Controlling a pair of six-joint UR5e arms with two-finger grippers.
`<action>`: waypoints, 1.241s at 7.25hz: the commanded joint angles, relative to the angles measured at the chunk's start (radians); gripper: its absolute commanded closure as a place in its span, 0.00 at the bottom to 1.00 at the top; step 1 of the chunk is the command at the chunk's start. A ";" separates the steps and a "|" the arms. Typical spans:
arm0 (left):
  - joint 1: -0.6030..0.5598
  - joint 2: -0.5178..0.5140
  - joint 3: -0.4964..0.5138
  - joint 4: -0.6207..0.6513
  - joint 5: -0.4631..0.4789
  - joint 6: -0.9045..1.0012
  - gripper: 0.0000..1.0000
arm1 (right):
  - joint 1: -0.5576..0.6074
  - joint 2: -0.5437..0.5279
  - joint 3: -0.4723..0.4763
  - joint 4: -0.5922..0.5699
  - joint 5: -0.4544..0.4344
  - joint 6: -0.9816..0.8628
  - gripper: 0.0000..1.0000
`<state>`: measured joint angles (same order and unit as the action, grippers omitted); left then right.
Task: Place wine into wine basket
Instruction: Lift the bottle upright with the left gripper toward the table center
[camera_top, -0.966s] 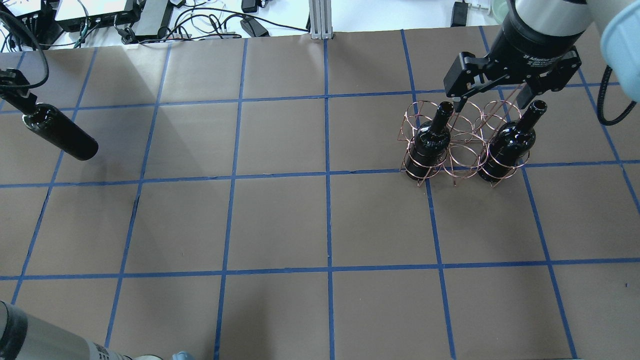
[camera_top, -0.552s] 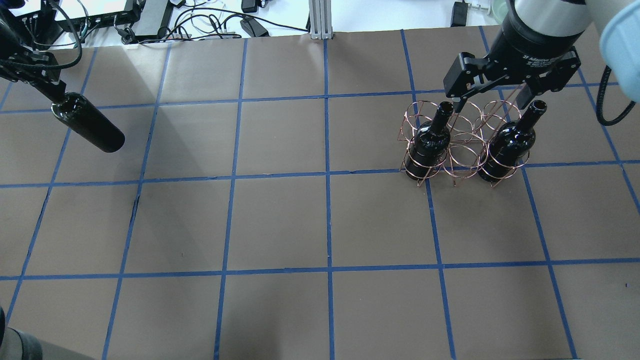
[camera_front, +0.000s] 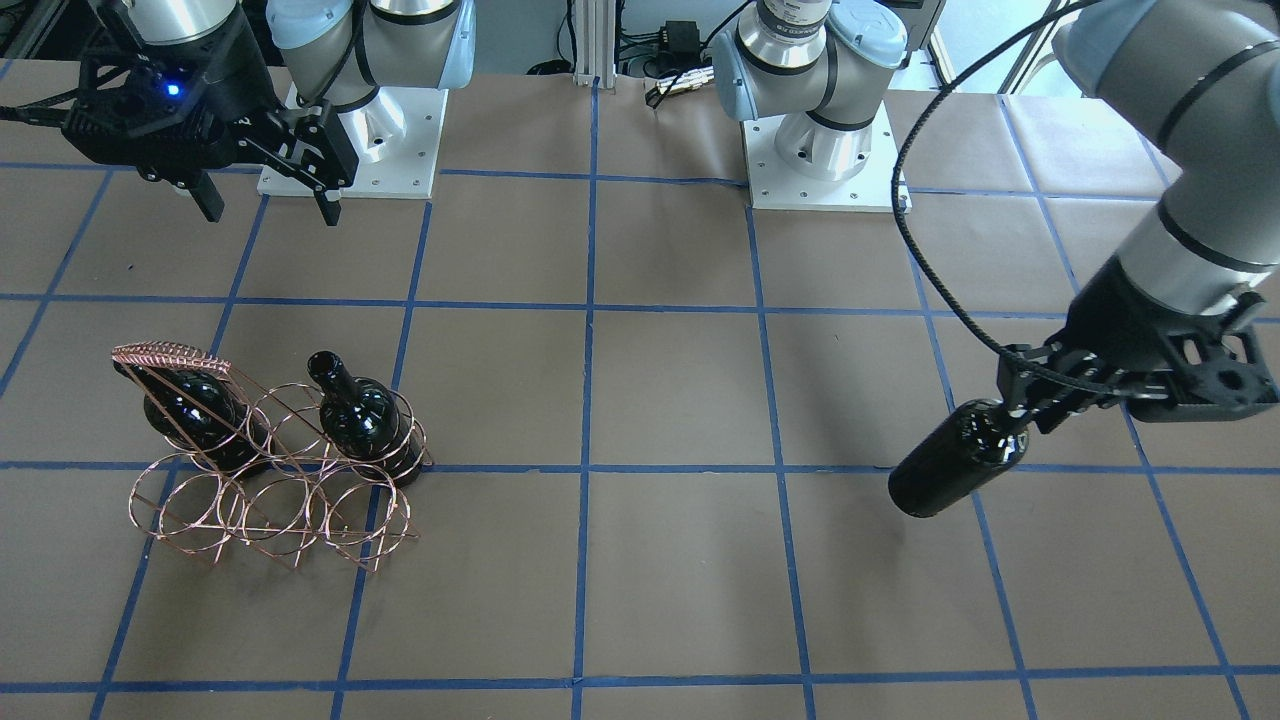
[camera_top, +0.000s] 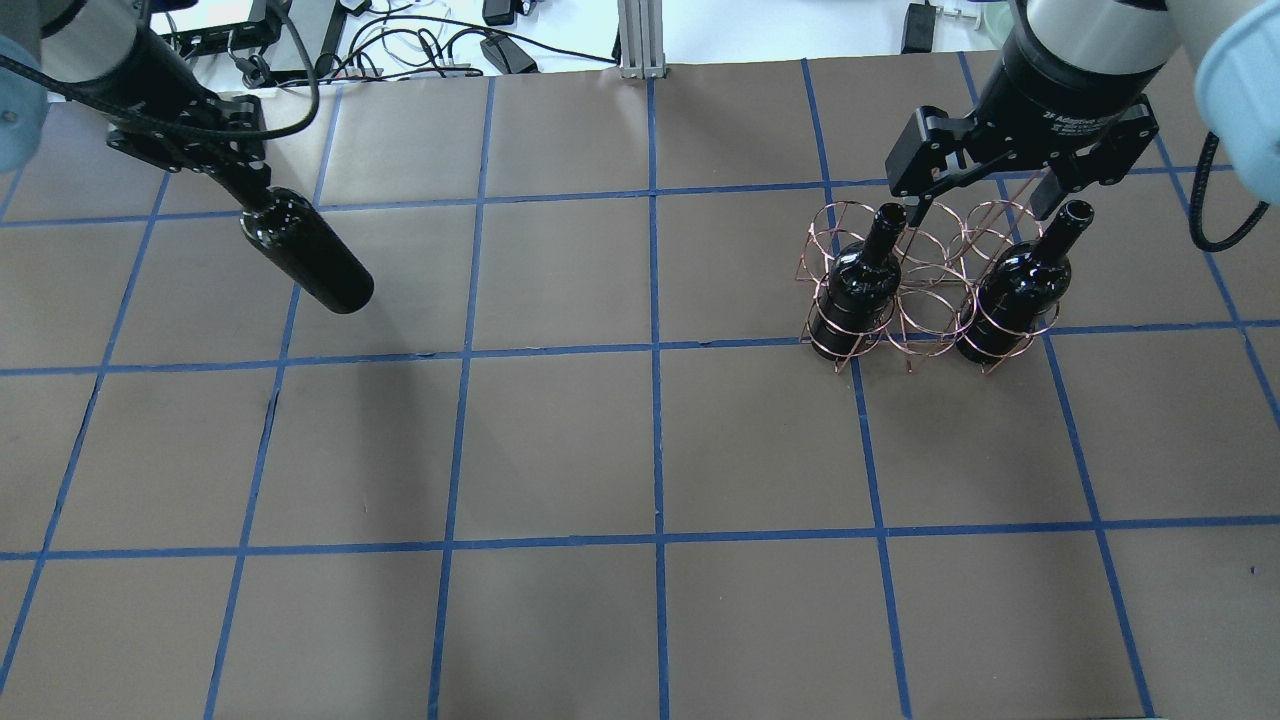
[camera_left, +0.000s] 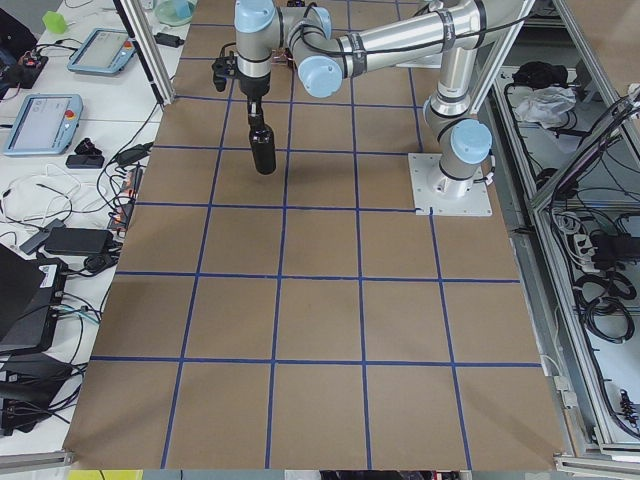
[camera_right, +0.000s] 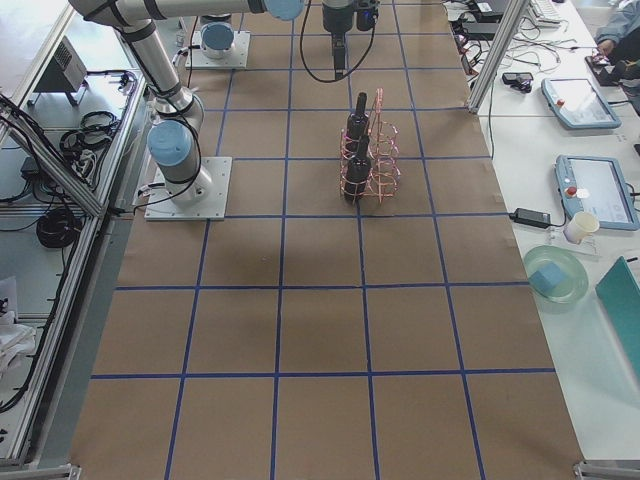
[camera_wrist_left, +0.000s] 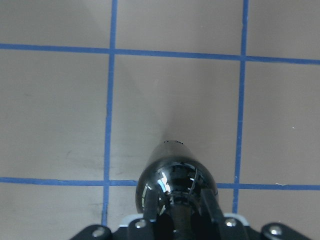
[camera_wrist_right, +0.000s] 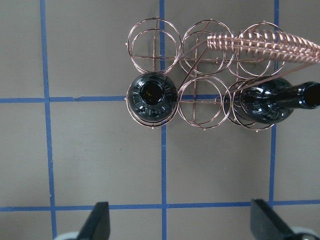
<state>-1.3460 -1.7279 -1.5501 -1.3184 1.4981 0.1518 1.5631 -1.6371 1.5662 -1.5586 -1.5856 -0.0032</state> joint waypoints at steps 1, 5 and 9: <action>-0.128 0.088 -0.112 0.010 0.001 -0.109 1.00 | 0.000 0.000 0.000 0.002 -0.001 0.002 0.00; -0.265 0.197 -0.246 0.005 0.005 -0.169 1.00 | 0.000 0.000 0.000 0.002 -0.002 0.000 0.00; -0.266 0.217 -0.343 -0.005 0.091 -0.153 1.00 | 0.000 -0.001 0.005 0.002 -0.002 0.000 0.00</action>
<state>-1.6108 -1.5104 -1.8765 -1.3212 1.5783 -0.0021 1.5631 -1.6370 1.5676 -1.5570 -1.5870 -0.0030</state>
